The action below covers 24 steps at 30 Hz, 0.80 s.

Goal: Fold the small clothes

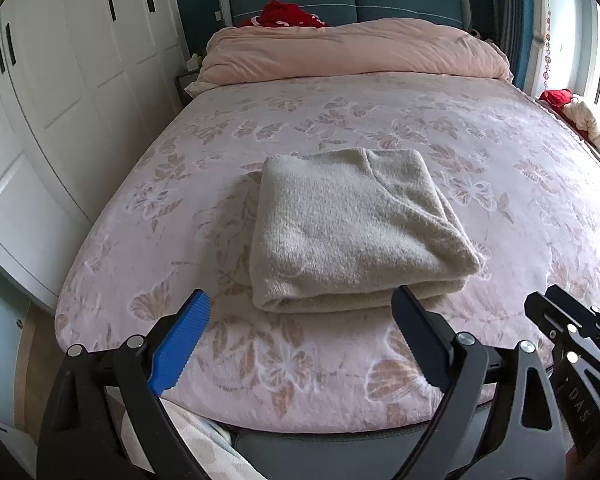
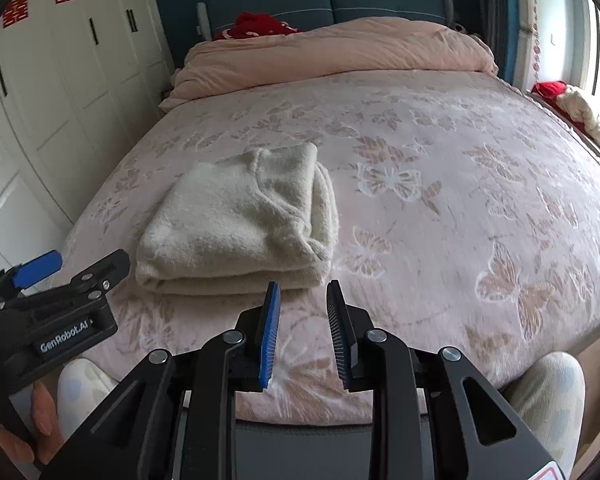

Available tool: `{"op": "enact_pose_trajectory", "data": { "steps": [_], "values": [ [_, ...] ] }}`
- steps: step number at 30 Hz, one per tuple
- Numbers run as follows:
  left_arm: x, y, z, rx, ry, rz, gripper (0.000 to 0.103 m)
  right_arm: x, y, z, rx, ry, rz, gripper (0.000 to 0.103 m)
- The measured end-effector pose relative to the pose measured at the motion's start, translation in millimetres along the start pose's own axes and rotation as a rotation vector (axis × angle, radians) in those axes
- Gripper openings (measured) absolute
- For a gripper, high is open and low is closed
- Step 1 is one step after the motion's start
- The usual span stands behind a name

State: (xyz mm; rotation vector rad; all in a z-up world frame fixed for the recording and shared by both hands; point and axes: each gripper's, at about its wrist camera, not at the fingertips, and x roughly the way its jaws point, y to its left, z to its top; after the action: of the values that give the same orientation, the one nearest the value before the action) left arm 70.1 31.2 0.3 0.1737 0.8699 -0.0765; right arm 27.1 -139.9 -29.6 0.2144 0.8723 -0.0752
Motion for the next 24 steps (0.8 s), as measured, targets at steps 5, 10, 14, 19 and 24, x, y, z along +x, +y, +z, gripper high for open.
{"op": "enact_pose_trajectory", "data": {
  "steps": [5, 10, 14, 19, 24],
  "values": [
    [0.5, -0.5, -9.7, -0.015, -0.009, 0.011, 0.09, 4.2, -6.1, -4.4, 0.032, 0.008, -0.028, 0.031],
    [5.1, 4.8, -19.8, -0.055, 0.002, 0.017, 0.09, 8.6, 1.7, -14.3, 0.03, 0.005, -0.066, 0.038],
    [9.3, 8.0, -27.0, -0.074, 0.019, 0.018, 0.09, 12.8, 15.7, -21.4, -0.012, 0.014, -0.071, 0.038],
    [9.7, 9.6, -32.6, -0.075, 0.014, 0.043, 0.09, 17.0, 23.5, -23.3, -0.027, 0.027, -0.071, 0.041],
    [10.2, 11.8, -34.7, -0.077, 0.02, 0.045, 0.09, 20.6, 23.6, -24.7, -0.017, 0.039, -0.076, 0.041]
  ]
}}
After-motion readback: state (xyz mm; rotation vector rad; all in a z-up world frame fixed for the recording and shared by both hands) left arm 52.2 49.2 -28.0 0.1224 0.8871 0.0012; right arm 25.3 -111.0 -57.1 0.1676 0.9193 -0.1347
